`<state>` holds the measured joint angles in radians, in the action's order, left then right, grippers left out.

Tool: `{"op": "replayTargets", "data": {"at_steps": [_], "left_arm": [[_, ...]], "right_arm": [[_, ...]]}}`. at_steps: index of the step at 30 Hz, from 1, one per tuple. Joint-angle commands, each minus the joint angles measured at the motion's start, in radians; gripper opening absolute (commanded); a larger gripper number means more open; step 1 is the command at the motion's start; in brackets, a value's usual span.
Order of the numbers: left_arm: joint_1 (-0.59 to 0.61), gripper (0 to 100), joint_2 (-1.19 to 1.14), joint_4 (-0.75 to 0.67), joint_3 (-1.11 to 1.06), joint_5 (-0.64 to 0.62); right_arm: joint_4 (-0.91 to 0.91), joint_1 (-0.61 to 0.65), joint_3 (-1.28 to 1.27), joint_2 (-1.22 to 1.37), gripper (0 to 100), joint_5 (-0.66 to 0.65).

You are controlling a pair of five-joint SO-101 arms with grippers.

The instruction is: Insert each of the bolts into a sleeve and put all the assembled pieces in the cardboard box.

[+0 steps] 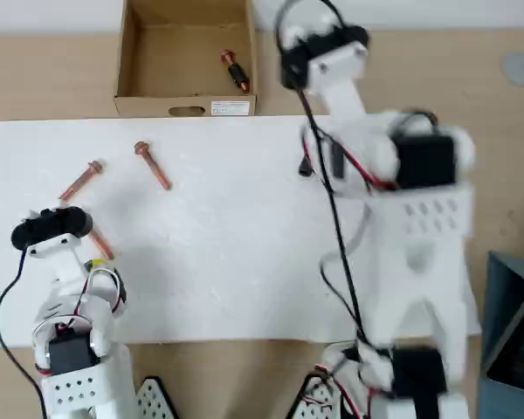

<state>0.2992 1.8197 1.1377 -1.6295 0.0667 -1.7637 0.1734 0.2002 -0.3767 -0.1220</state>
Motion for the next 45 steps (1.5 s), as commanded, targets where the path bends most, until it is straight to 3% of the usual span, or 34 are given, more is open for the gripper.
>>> {"op": "replayTargets", "data": {"at_steps": [1,8,16,25,33,39,45], "left_arm": [[0.003,0,0.005,-0.003,0.005,0.0],[0.002,0,0.001,0.002,0.106,-0.003],[-0.044,0,-0.068,0.08,0.377,-0.005],[-0.149,0,-0.604,0.137,0.835,-0.183],[-0.084,0,-1.102,0.222,1.128,-0.341],[-0.032,0,-1.354,0.394,1.26,-0.416],[-0.028,0,-1.472,0.422,1.309,-0.5]], "right_arm": [[-0.008,-0.076,-0.14,-0.197,0.9,0.002],[0.089,-0.188,-0.466,-0.452,0.9,0.158],[0.233,-0.206,-0.78,-0.7,0.9,0.21],[0.338,-0.205,-1.007,-0.941,0.9,0.219],[0.333,-0.205,-1.076,-1.032,0.9,0.219],[0.331,-0.205,-1.078,-1.052,0.9,0.219],[0.33,-0.205,-1.078,-1.052,0.9,0.282]]}}
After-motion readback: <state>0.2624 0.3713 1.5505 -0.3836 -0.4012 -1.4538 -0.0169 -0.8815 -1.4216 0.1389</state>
